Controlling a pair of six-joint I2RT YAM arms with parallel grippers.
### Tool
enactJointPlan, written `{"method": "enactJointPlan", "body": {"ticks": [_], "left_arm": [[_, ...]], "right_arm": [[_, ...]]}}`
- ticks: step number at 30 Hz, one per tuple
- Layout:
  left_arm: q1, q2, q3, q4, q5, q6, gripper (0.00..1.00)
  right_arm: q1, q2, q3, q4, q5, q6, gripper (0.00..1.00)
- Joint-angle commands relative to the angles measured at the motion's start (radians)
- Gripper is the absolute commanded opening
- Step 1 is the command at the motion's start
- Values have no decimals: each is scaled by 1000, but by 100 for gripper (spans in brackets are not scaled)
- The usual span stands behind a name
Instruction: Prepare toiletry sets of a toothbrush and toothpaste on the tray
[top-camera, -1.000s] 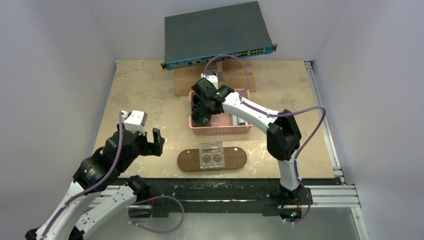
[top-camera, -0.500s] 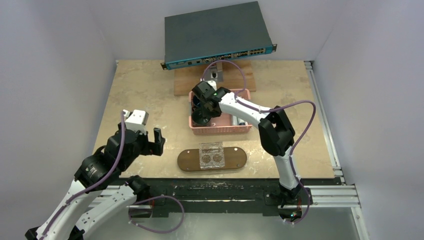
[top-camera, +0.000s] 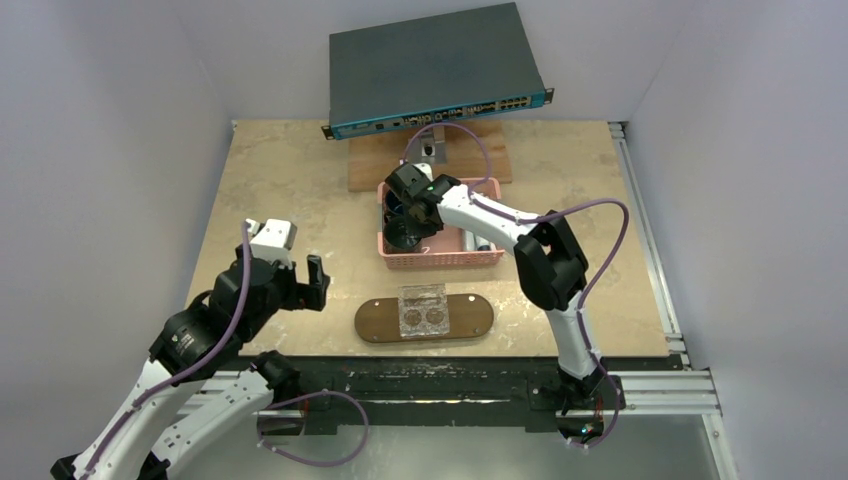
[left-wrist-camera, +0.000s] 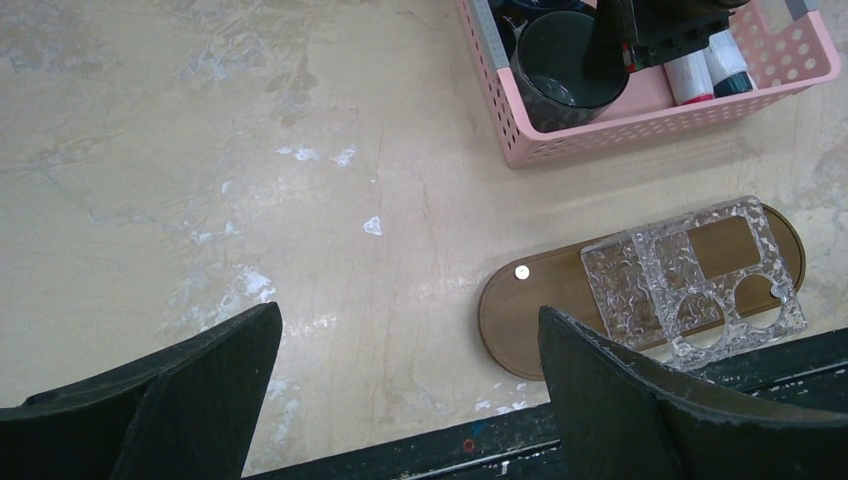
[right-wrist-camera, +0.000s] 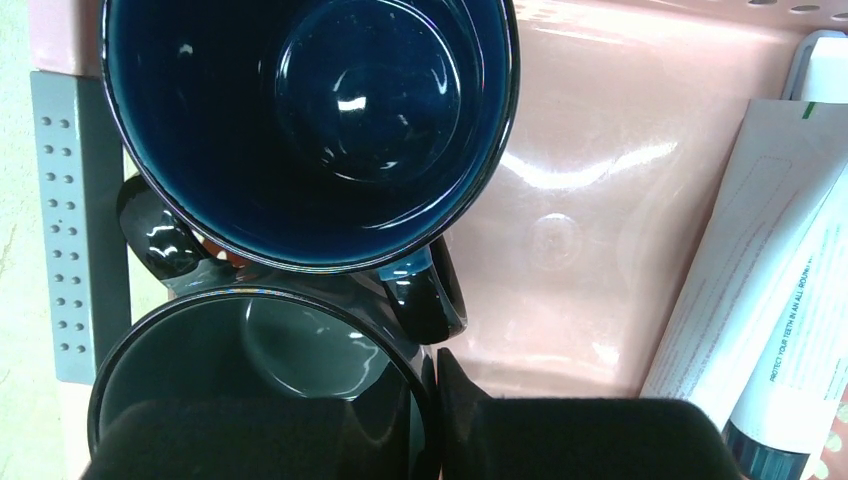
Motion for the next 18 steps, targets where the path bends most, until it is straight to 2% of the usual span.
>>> {"method": "enactJointPlan", "body": {"ticks": [1, 18], "left_arm": [[8, 10, -8, 20, 2, 16, 100], [13, 7, -7, 21, 9, 18, 100]], "right_arm": [[-3, -27, 23, -5, 0, -14, 0], [-4, -214, 39, -43, 59, -75, 0]]}}
